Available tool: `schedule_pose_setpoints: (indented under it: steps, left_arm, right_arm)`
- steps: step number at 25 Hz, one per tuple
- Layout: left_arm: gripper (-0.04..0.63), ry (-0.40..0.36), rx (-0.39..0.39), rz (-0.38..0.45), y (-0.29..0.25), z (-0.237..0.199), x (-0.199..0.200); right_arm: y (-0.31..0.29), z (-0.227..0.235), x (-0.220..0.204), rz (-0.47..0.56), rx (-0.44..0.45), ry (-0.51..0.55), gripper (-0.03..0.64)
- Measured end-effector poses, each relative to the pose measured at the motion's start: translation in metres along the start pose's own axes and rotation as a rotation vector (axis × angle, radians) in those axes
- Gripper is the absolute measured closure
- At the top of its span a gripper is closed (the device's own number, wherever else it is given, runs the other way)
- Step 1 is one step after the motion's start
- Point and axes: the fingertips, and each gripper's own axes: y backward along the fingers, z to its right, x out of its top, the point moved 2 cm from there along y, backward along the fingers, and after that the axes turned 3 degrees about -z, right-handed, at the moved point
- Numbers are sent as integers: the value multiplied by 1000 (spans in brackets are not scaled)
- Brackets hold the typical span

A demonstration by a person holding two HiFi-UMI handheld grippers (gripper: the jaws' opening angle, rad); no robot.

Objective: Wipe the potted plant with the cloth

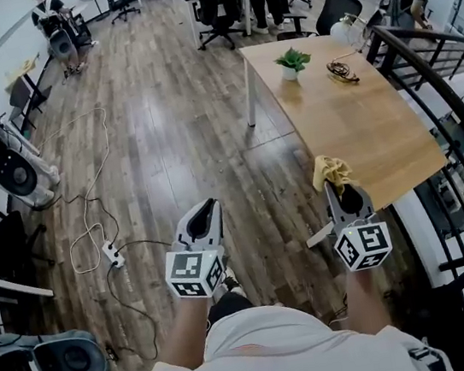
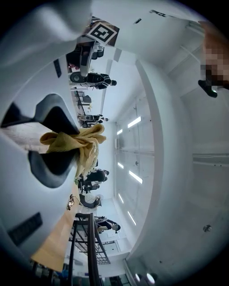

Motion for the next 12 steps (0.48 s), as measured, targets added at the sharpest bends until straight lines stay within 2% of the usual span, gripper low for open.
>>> schedule_pose_setpoints:
  steps: [5, 12]
  left_arm:
    - [563, 22, -6, 0, -27, -28, -1]
    - [563, 54, -21, 21, -68, -114, 15]
  right_arm:
    - [-38, 5, 1, -6, -3, 2, 471]
    - [-125, -11, 21, 4, -21, 12, 469]
